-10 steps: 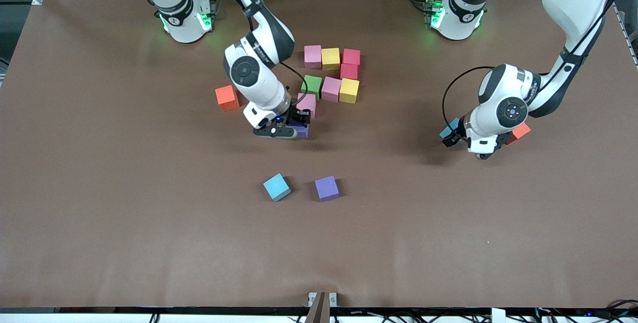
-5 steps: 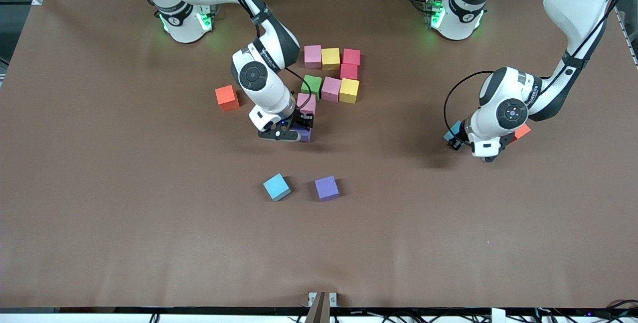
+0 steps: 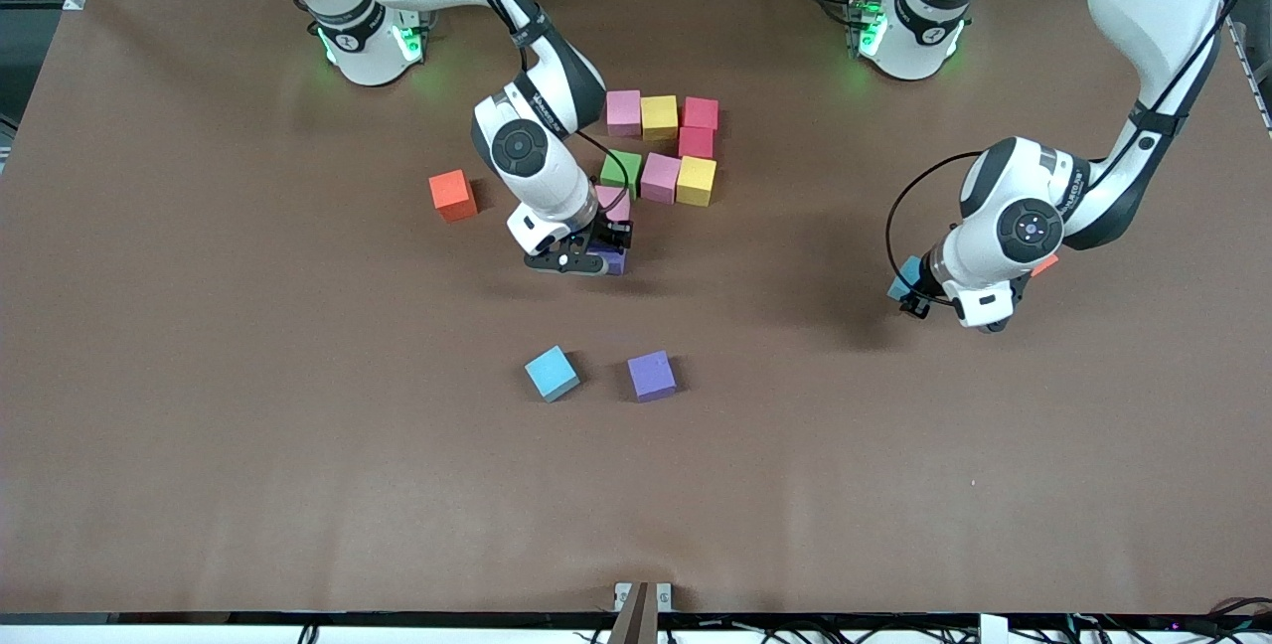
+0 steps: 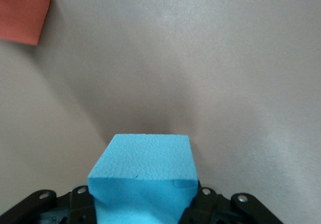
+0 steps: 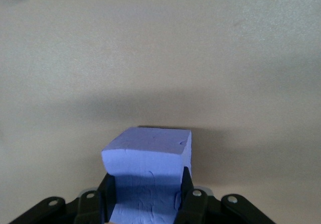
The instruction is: Form number 2 with 11 blocks
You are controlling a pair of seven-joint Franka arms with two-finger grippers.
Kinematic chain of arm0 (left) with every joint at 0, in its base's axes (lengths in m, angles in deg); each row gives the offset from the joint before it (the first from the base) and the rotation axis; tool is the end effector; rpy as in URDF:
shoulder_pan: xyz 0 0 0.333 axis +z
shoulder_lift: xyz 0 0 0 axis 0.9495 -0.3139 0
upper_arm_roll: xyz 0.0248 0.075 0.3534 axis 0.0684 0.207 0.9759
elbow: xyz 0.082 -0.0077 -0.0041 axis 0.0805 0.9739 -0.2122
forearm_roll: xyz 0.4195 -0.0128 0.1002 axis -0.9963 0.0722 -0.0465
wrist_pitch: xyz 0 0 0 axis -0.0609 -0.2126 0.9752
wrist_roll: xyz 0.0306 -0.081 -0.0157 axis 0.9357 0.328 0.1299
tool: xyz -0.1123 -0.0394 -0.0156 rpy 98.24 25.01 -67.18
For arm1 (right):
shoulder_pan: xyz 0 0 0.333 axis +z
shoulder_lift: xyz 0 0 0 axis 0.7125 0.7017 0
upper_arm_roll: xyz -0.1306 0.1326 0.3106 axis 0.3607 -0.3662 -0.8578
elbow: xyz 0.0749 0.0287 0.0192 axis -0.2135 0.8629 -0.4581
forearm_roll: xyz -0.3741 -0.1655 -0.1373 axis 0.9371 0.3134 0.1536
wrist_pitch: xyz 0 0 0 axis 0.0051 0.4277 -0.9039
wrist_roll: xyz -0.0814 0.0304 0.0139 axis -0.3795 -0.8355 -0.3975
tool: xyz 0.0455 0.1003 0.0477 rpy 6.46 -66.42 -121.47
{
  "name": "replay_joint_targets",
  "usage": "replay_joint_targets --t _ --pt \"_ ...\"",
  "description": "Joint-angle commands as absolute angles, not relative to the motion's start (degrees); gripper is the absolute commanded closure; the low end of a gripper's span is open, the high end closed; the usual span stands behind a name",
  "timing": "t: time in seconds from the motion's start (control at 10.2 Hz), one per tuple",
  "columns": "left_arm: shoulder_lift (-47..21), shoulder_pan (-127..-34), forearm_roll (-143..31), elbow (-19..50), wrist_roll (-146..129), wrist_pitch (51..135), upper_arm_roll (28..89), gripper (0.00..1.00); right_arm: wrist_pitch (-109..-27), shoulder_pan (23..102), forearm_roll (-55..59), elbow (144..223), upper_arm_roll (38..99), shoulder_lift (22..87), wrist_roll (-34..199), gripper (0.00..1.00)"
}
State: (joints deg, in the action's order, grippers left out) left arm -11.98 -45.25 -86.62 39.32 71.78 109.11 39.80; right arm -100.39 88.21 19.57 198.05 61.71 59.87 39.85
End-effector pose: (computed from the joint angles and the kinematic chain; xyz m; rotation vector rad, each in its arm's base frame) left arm 0.5762 -0.0990 0.2200 -2.6040 -1.5493 0.1548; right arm 0.4842 0.4639 0.2142 -2.9185 0.2330 0.0898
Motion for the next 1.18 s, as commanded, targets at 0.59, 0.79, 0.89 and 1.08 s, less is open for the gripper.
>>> replay_joint_targets --t 0.59,0.79,0.89,1.08 --pt "-13.2 -53.2 -88.1 35.5 101.6 107.8 39.4 1.00 -100.4 90.0 20.1 199.6 62.1 58.5 38.2 0.64" --pt "-13.4 -55.6 -86.1 34.1 105.7 107.8 39.4 1.00 -100.4 89.9 20.2 200.1 62.2 58.5 38.2 0.64" --pt "-13.4 -56.3 -84.4 33.4 106.4 107.8 39.2 1.00 -100.4 89.9 20.2 200.1 62.2 58.5 38.3 0.63" --pt "-13.3 -58.4 -80.0 30.6 106.2 104.1 39.1 1.00 -100.4 89.6 20.2 200.6 62.2 58.4 38.8 0.63"
